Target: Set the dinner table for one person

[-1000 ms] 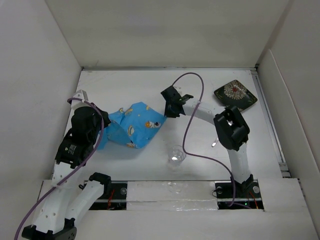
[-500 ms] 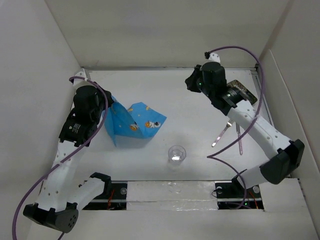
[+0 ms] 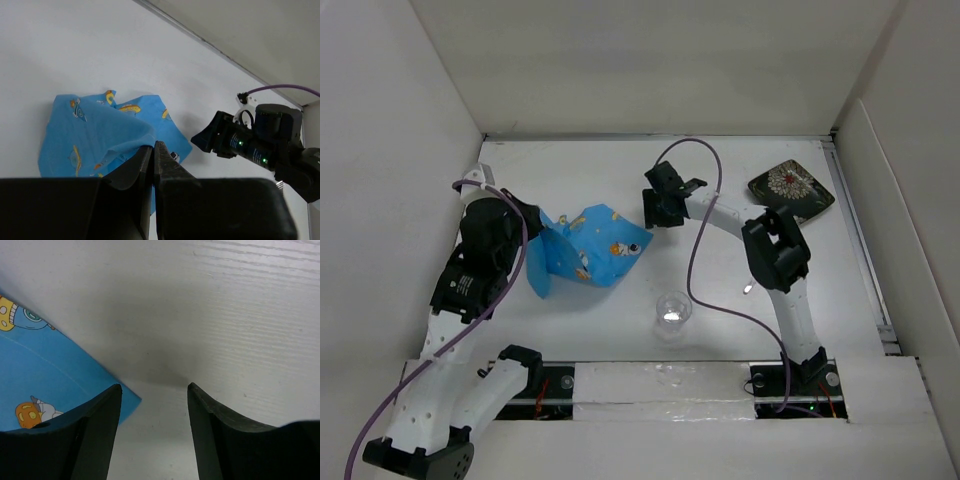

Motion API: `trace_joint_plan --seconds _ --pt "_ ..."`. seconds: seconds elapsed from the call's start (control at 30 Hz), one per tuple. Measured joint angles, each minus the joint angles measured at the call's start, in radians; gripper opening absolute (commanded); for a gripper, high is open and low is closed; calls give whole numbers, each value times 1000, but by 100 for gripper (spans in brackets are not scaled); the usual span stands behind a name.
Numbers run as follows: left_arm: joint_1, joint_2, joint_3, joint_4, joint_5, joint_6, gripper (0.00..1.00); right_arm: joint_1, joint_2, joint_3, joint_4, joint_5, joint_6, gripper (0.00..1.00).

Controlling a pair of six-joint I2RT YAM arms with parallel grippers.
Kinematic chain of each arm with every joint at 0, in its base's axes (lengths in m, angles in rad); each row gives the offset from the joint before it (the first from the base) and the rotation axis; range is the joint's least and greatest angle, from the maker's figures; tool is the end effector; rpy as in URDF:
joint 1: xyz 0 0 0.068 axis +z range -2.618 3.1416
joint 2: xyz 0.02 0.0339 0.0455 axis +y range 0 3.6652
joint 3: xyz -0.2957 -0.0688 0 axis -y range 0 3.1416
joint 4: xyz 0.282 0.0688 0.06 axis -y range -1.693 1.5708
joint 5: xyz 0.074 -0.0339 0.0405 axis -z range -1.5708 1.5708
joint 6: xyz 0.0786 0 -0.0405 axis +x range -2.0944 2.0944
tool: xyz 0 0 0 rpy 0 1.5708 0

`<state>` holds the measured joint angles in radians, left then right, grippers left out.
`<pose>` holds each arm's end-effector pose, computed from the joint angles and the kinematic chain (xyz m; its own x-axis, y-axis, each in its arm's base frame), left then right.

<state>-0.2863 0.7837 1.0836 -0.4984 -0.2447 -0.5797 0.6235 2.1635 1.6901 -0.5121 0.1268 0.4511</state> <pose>0.2064 -0.0409 0.4332 -0.1836 -0.5000 -0.8464 -0.0650 0.8653 -0.4970 0.4503 0.3116 0.1569 -0.8368 -0.0691 -0.5431 -0.1752 0.9737 0.1460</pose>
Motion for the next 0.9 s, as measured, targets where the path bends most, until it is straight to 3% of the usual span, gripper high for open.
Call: trace_joint_plan --seconds 0.53,0.57,0.63,0.9 --pt "0 5 -29 -22 24 -3 0 129 38 24 -32 34 -21 58" --pt "0 5 -29 -22 23 -3 0 131 37 19 -27 36 -21 51" --pt "0 5 -29 -22 23 -1 0 130 34 10 -21 40 -19 46" --pt "0 7 -31 -22 23 0 0 128 31 1 -10 64 -14 11"
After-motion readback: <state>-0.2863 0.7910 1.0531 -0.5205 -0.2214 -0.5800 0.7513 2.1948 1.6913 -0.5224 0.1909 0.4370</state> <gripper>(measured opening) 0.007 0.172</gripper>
